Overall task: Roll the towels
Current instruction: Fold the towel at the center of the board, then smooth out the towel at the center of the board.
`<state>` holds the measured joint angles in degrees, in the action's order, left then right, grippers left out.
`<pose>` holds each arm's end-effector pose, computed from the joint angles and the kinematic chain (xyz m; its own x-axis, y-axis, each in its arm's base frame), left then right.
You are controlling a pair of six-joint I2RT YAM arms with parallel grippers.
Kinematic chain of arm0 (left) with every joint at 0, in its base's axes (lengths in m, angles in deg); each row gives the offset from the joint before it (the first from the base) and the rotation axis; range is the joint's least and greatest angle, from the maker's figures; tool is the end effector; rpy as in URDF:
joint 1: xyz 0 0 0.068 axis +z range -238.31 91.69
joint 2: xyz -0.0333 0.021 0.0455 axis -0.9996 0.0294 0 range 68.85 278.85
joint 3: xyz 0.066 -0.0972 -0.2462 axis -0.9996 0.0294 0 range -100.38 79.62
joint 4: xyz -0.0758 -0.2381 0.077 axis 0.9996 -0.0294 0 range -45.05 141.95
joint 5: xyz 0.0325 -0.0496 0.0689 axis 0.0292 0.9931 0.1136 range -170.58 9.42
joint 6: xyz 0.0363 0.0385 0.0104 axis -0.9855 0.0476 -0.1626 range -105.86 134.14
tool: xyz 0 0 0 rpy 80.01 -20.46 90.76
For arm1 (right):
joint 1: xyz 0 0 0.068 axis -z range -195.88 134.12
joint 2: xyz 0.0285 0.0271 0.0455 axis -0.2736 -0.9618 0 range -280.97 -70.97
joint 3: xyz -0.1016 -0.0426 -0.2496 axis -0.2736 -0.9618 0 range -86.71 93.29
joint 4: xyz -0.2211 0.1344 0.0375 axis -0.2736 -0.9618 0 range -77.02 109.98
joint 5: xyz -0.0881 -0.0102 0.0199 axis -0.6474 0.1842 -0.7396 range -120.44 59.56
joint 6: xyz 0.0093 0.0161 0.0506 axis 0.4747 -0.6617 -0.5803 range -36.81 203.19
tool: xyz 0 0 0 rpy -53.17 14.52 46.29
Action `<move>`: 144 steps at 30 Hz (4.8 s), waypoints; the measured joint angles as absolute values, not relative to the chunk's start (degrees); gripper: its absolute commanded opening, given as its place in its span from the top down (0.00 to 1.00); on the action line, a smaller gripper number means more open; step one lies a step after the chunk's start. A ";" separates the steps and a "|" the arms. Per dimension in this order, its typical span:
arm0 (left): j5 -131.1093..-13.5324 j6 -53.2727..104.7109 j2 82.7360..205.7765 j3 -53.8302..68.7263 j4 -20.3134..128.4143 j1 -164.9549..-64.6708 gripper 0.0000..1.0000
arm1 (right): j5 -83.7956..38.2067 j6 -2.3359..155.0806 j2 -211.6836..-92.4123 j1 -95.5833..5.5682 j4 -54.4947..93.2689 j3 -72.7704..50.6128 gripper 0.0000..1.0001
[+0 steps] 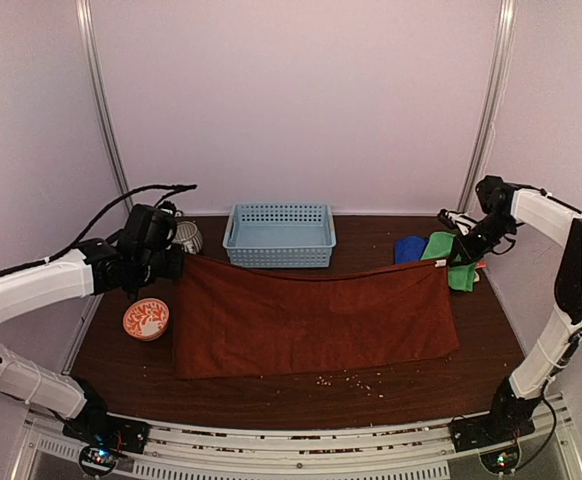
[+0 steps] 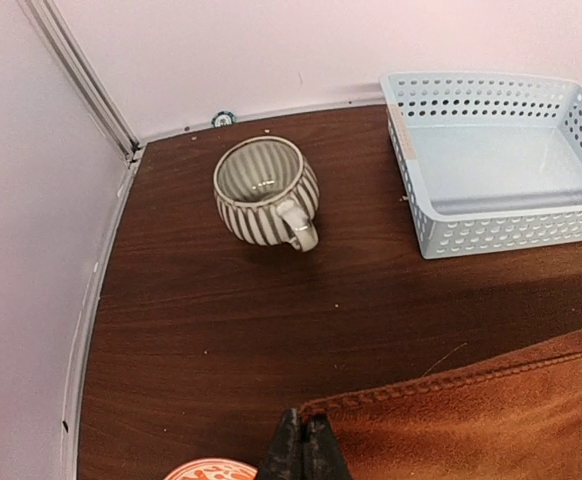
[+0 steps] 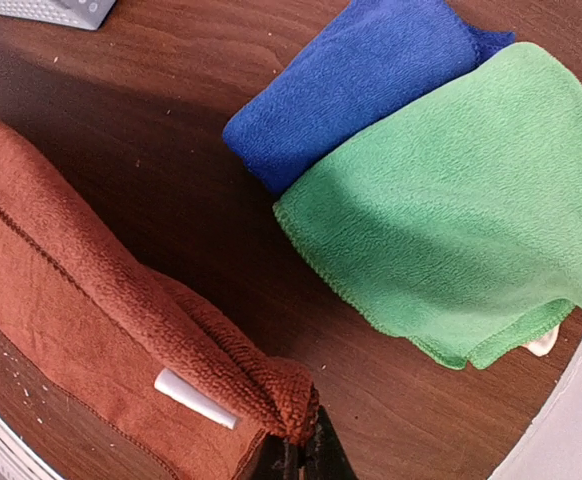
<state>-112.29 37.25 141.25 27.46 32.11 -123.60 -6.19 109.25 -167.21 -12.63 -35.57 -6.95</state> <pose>0.2317 -0.1411 0.2695 -0.5474 -0.0217 -0.8366 -0.0562 0.9984 0.0108 0.3337 -0.0044 0.2627 -0.8202 -0.3548 -0.4487 -0.4846 0.8478 0.2154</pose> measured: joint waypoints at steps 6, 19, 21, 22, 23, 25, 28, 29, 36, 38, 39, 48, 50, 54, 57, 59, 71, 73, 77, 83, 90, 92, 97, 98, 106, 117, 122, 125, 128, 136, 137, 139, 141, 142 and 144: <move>-112.74 37.49 140.66 27.83 32.09 -123.51 1.00 | -6.47 107.90 -168.46 -12.59 -35.65 -7.95 0.99; -111.13 37.65 143.96 28.75 32.46 -123.49 1.00 | -6.45 106.96 -171.02 -12.59 -35.72 -9.85 0.97; -110.36 37.65 144.40 28.72 32.26 -123.49 1.00 | -6.45 107.15 -171.17 -12.59 -35.81 -10.12 0.97; -109.95 37.65 144.53 28.72 32.05 -123.49 1.00 | -6.45 107.28 -171.15 -12.59 -36.09 -10.27 0.97; -109.42 37.67 144.57 28.70 31.57 -123.49 1.00 | -6.47 107.48 -171.13 -12.59 -36.35 -10.51 0.97; -108.13 37.73 144.57 28.46 29.62 -123.49 1.00 | -6.58 108.36 -170.91 -12.59 -37.08 -11.58 0.98; -105.95 38.08 144.88 27.32 25.27 -123.49 1.00 | -7.08 109.51 -170.10 -12.59 -39.11 -13.79 0.98; -105.38 38.17 144.97 26.97 24.09 -123.49 1.00 | -7.32 109.97 -169.60 -12.59 -40.07 -14.55 0.98; -99.65 39.37 145.10 25.82 14.23 -123.49 1.00 | -8.11 112.53 -166.32 -12.59 -44.53 -17.33 0.98; -97.88 39.57 145.29 25.82 12.07 -123.49 1.00 | -8.28 113.16 -165.90 -12.59 -45.32 -17.77 0.98; -97.25 39.61 145.45 25.82 11.28 -123.49 1.00 | -8.39 113.45 -165.79 -12.59 -45.80 -17.90 0.98; -92.83 39.79 146.78 25.58 4.99 -123.49 1.00 | -9.31 115.70 -163.94 -12.59 -48.48 -20.41 0.99; -92.05 39.77 146.78 25.42 4.00 -123.49 1.00 | -9.62 116.20 -163.67 -12.59 -48.92 -21.04 0.99; -90.43 39.55 146.78 25.38 2.19 -123.49 1.00 | -9.92 116.75 -163.41 -12.59 -49.36 -21.96 0.99; -89.14 39.11 146.76 25.40 1.12 -123.49 1.00 | -9.92 117.49 -163.17 -12.59 -49.69 -22.40 1.00; -88.33 38.70 146.76 25.51 0.83 -123.49 1.00 | -9.94 117.69 -163.11 -12.59 -49.88 -22.64 1.00; -86.04 37.21 144.42 26.76 -2.18 -123.49 1.00 | -11.02 119.39 -162.27 -12.59 -50.78 -26.18 1.00; -85.88 37.23 143.26 26.76 -2.68 -123.49 1.00 | -11.06 119.76 -161.60 -12.59 -51.30 -26.18 1.00; -85.64 37.28 142.41 26.76 -3.69 -123.49 1.00 | -11.10 120.64 -160.00 -12.59 -52.51 -26.14 1.00; -85.40 37.84 142.63 27.72 -3.91 -123.49 1.00 | -11.15 121.29 -159.70 -12.59 -52.62 -26.64 1.00; -85.25 38.91 144.27 30.69 -4.63 -124.54 1.00 | -11.21 122.21 -159.80 -12.57 -52.42 -27.80 1.00; -85.40 39.26 144.73 30.76 -4.76 -124.96 1.00 | -11.23 122.30 -160.11 -12.53 -52.07 -28.45 1.00; -85.73 39.88 147.66 31.08 -4.65 -126.79 1.00 | -11.34 122.30 -161.75 -12.48 -50.54 -30.35 1.00; -85.77 40.01 148.40 31.21 -4.65 -127.21 1.00 | -11.34 122.30 -162.12 -12.48 -50.21 -30.57 1.00; -86.08 40.38 150.93 31.50 -4.46 -128.65 0.78 | -11.08 122.43 -164.22 -12.48 -47.87 -30.77 0.74; -85.27 40.66 144.25 20.46 -10.18 -129.31 0.58 | -10.43 123.46 -158.80 -12.11 -51.52 -21.26 0.62; -86.10 40.64 144.09 16.88 -7.08 -129.31 0.63 | -7.04 120.62 -157.18 -12.55 -49.58 -17.15 0.68; -87.43 40.66 148.16 18.17 -2.99 -129.31 0.72 | -5.38 117.86 -157.51 -14.14 -45.82 -19.05 0.72; -89.47 40.93 152.51 19.70 1.29 -129.31 0.75 | -3.56 115.68 -158.49 -16.22 -41.75 -21.92 0.72; -92.72 41.14 161.56 21.14 9.69 -129.31 0.79 | -6.34 110.78 -165.64 -18.12 -30.32 -28.19 0.75; -93.01 41.19 162.21 21.53 10.41 -129.31 0.80 | -7.47 110.52 -166.14 -17.95 -29.27 -28.65 0.75; -93.73 41.34 163.72 22.43 11.87 -129.31 0.81 | -10.03 110.15 -166.56 -17.09 -27.46 -29.37 0.76; -94.43 41.54 165.43 22.97 13.14 -129.31 0.83 | -12.09 110.19 -166.93 -15.59 -26.17 -29.46 0.76; -94.82 41.56 166.56 23.04 13.88 -129.31 0.83 | -13.00 110.23 -167.26 -14.58 -25.43 -29.46 0.76; -95.63 41.54 168.40 22.65 14.80 -129.31 0.84 | -14.47 110.43 -168.22 -12.77 -24.27 -29.44 0.77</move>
<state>-95.63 41.54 168.40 22.65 14.80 -129.31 -14.47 110.43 -168.22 -12.77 -24.27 -29.44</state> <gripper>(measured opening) 0.171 0.239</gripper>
